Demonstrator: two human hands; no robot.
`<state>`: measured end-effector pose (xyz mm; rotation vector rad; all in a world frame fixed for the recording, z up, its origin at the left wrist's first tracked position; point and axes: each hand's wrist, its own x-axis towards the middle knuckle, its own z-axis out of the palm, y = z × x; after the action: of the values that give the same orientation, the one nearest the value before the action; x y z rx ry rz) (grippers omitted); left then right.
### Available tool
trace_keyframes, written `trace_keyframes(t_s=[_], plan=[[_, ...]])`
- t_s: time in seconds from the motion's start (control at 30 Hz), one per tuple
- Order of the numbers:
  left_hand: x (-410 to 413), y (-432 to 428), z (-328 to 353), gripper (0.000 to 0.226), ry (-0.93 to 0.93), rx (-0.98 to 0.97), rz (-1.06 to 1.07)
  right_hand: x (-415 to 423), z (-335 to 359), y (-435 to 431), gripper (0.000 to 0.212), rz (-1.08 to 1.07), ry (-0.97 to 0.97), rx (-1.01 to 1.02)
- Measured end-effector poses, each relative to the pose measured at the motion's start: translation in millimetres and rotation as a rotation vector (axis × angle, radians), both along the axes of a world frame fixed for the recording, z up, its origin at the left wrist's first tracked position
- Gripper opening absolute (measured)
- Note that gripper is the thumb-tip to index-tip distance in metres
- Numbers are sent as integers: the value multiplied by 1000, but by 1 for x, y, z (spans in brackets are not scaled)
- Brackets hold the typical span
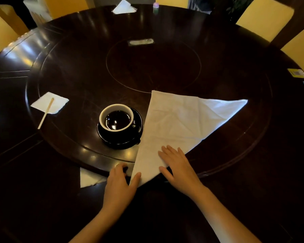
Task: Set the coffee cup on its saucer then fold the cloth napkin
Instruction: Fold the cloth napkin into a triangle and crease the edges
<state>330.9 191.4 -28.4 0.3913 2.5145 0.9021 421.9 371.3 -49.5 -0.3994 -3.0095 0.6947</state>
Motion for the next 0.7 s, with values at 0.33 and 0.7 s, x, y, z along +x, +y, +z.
trace_keyframes(t_s=[0.33,0.7], plan=[[12,-11,2,45,-480,248,315,2,-8,-36,54,157,31,36],[29,-19,28,19,-802,439,319,11,-13,-38,41,-65,305,167]])
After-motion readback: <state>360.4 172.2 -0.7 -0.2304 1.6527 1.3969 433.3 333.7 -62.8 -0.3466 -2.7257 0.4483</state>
